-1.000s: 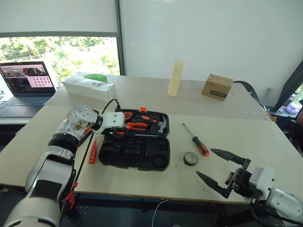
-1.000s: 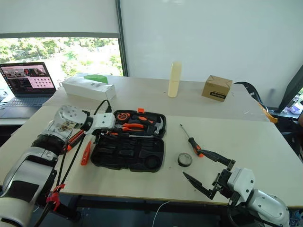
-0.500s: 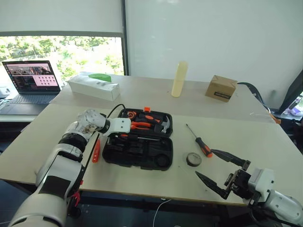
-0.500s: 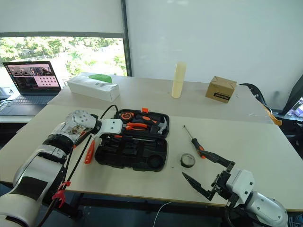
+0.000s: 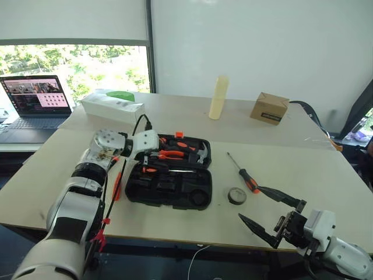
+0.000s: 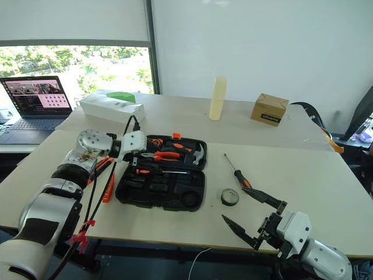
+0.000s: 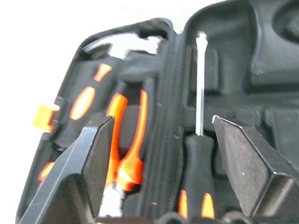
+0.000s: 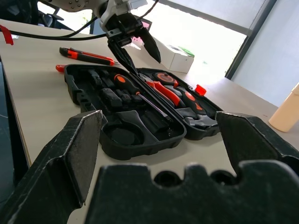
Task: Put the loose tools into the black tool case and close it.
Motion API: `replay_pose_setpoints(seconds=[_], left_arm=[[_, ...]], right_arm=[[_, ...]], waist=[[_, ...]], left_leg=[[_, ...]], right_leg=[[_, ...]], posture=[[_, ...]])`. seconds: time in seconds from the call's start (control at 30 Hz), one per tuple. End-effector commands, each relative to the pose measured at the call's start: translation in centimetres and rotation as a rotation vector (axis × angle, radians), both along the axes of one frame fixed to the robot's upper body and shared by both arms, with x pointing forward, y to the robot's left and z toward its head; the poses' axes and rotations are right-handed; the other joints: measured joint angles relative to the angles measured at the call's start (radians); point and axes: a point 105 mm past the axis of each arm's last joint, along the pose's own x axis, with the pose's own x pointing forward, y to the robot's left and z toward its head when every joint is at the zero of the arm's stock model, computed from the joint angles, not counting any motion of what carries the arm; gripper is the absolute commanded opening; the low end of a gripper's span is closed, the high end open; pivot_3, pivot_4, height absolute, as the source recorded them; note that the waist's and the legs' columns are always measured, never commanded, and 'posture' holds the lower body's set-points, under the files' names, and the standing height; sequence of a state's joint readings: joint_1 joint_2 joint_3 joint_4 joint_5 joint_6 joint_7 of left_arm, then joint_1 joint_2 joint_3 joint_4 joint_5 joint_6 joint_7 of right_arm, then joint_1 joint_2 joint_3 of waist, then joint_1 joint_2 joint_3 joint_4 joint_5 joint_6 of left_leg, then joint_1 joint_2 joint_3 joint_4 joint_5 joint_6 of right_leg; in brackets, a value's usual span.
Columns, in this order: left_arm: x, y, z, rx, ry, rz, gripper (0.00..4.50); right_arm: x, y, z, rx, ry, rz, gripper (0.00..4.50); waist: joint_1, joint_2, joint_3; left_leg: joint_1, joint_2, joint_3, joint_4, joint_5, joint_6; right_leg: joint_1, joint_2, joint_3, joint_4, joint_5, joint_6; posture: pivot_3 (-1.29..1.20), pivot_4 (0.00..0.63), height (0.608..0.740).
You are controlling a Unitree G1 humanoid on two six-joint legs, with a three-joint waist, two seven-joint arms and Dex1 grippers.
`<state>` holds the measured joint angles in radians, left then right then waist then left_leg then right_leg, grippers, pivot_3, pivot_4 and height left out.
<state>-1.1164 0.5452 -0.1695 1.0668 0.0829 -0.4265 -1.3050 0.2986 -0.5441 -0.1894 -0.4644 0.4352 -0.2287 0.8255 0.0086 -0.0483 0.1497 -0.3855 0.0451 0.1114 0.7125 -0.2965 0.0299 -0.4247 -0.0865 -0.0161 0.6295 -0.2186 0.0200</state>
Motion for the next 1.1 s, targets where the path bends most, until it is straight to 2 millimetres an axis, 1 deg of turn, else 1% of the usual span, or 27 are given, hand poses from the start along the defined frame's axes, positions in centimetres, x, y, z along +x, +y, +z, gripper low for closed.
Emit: replay_pose_setpoints(seconds=[0.03, 0.1, 0.13, 0.17, 0.2, 0.23, 0.43, 0.5, 0.6, 0.7, 0.8, 0.87, 0.97, 1.0, 1.03, 1.07, 1.1], left_arm=[[-0.3, 0.6, -0.8, -0.077, 0.058, 0.023, 2.15], [-0.2, 0.6, -1.3, -0.09, 0.071, 0.047, 1.52], [-0.1, 0.7, -1.8, -0.081, 0.087, 0.064, 1.06], [-0.1, 0.8, -2.3, -0.076, 0.099, 0.079, 0.73], [0.0, 0.9, -2.6, -0.076, 0.107, 0.089, 0.25], [0.0, 1.0, -3.1, -0.071, 0.123, 0.105, 0.09], [-0.1, 1.4, -5.5, -0.014, 0.165, 0.157, 0.09], [-0.4, 1.5, -6.4, 0.031, 0.169, 0.142, 0.09], [-0.7, 1.2, -7.2, 0.058, 0.186, 0.13, 0.09], [-0.8, 1.2, -8.8, 0.159, 0.186, 0.139, 0.09], [-0.4, 1.0, -10.0, 0.199, 0.228, 0.206, 0.09], [-0.3, 1.0, -10.4, 0.222, 0.239, 0.22, 0.09], [-0.2, 0.2, -8.7, 0.085, 0.221, 0.191, 0.09], [-0.5, 0.0, -7.2, -0.022, 0.214, 0.15, 0.09], [-0.9, 0.1, -5.8, -0.108, 0.189, 0.099, 0.09], [-1.3, 0.7, -4.6, -0.179, 0.177, 0.068, 0.09], [-1.7, 1.6, -3.4, -0.249, 0.169, 0.054, 0.09]], right_arm=[[-0.2, 0.6, 0.7, 0.008, -0.031, 0.014, 4.5], [-0.2, 0.6, 0.7, 0.009, -0.031, 0.014, 4.5], [-0.2, 0.6, 0.7, 0.009, -0.03, 0.014, 4.5], [-0.2, 0.6, 0.7, 0.009, -0.029, 0.014, 4.5], [-0.2, 0.6, 0.7, 0.008, -0.029, 0.014, 4.5], [-0.2, 0.6, 0.7, 0.007, -0.028, 0.014, 4.5], [-0.1, 0.5, 0.7, 0.004, -0.029, 0.014, 4.5], [-0.1, 0.5, 0.7, 0.004, -0.029, 0.014, 4.5], [-0.1, 0.4, 0.6, 0.003, -0.028, 0.011, 4.5], [0.0, 0.3, 0.5, 0.003, -0.027, 0.003, 4.5], [0.1, -0.2, 0.2, -0.002, -0.014, -0.023, 4.5], [0.0, -0.7, 0.0, -0.009, -0.003, -0.056, 4.5], [-0.1, -2.1, -0.3, -0.002, 0.032, -0.134, 4.5], [-0.3, -3.1, -0.5, -0.004, 0.05, -0.191, 4.5], [-0.5, -4.1, -0.6, -0.007, 0.065, -0.243, 4.5], [-0.9, -5.0, -0.8, -0.006, 0.084, -0.285, 4.5], [-1.3, -5.8, -1.1, -0.007, 0.106, -0.327, 4.5]], waist=[[0.0, 0.001, 0.0], [0.001, 0.001, 0.0], [0.001, 0.001, 0.0], [0.003, 0.001, 0.0], [0.004, 0.001, 0.0], [0.005, 0.001, 0.0], [0.003, 0.001, 0.0], [0.003, 0.002, -0.001], [0.003, 0.003, -0.002], [0.004, 0.004, -0.003], [0.007, 0.008, -0.007], [0.01, 0.013, -0.012], [0.009, 0.019, -0.015], [0.006, 0.019, -0.015], [0.004, 0.02, -0.015], [0.003, 0.02, -0.015], [0.002, 0.02, -0.015]], left_leg=[[0.0, 0.0, 0.0, 0.0, 0.0, 0.0], [0.0, 0.0, 0.0, 0.0, 0.0, 0.0], [0.0, 0.0, 0.001, 0.0, 0.0, 0.0], [0.0, 0.0, 0.0, 0.001, 0.0, 0.0], [-0.001, 0.0, 0.0, 0.001, 0.0, 0.0], [-0.001, 0.0, 0.0, 0.001, 0.0, 0.0], [0.0, -0.001, 0.0, 0.001, 0.0, 0.0], [0.001, 0.0, 0.0, 0.001, 0.0, 0.0], [0.002, -0.001, 0.001, 0.001, 0.0, 0.0], [0.004, -0.001, 0.0, 0.001, 0.0, 0.0], [0.006, -0.001, 0.0, 0.001, 0.0, 0.001], [0.009, -0.003, 0.0, 0.001, -0.001, 0.001], [0.018, -0.004, 0.0, 0.0, -0.002, 0.003], [0.018, -0.003, -0.001, 0.0, -0.002, 0.003], [0.018, -0.003, -0.002, 0.0, -0.002, 0.003], [0.017, -0.001, -0.002, 0.0, -0.002, 0.003], [0.016, -0.001, -0.002, 0.0, -0.002, 0.003]], right_leg=[[0.0, 0.0, 0.0, 0.0, 0.0, 0.0], [0.0, 0.0, 0.0, 0.0, 0.0, 0.0], [0.0, 0.0, 0.0, 0.0, 0.0, 0.0], [0.0, 0.0, 0.0, 0.0, 0.0, 0.0], [0.0, 0.0, 0.0, 0.0, 0.0, 0.001], [0.0, 0.0, -0.001, 0.0, 0.0, 0.001], [0.0, 0.0, 0.0, 0.0, 0.001, 0.001], [0.001, 0.0, 0.0, 0.0, 0.001, 0.001], [0.003, -0.001, 0.0, 0.0, 0.001, 0.001], [0.003, -0.001, 0.001, 0.001, 0.001, 0.001], [0.006, -0.001, 0.001, 0.001, 0.001, 0.001], [0.009, -0.003, 0.001, 0.001, 0.001, 0.002], [0.02, -0.004, 0.001, -0.001, -0.001, 0.004], [0.019, -0.004, 0.001, -0.001, -0.003, 0.007], [0.018, -0.004, 0.002, -0.001, -0.005, 0.01], [0.018, -0.004, 0.002, -0.001, -0.005, 0.01], [0.016, -0.004, 0.002, 0.0, -0.001, 0.003]], posture=[[0.0, 0.15, 0.74], [0.0, 0.15, 0.74], [0.0, 0.15, 0.74], [0.0, 0.15, 0.74], [0.0, 0.15, 0.74], [0.0, 0.15, 0.74], [0.0, 0.15, 0.74], [0.0, 0.15, 0.74], [0.0, 0.15, 0.74], [0.0, 0.15, 0.74], [0.0, 0.15, 0.74], [0.0, 0.15, 0.74], [0.0, 0.15, 0.74], [0.0, 0.15, 0.74], [0.0, 0.15, 0.74], [0.0, 0.15, 0.74], [0.0, 0.15, 0.74]])
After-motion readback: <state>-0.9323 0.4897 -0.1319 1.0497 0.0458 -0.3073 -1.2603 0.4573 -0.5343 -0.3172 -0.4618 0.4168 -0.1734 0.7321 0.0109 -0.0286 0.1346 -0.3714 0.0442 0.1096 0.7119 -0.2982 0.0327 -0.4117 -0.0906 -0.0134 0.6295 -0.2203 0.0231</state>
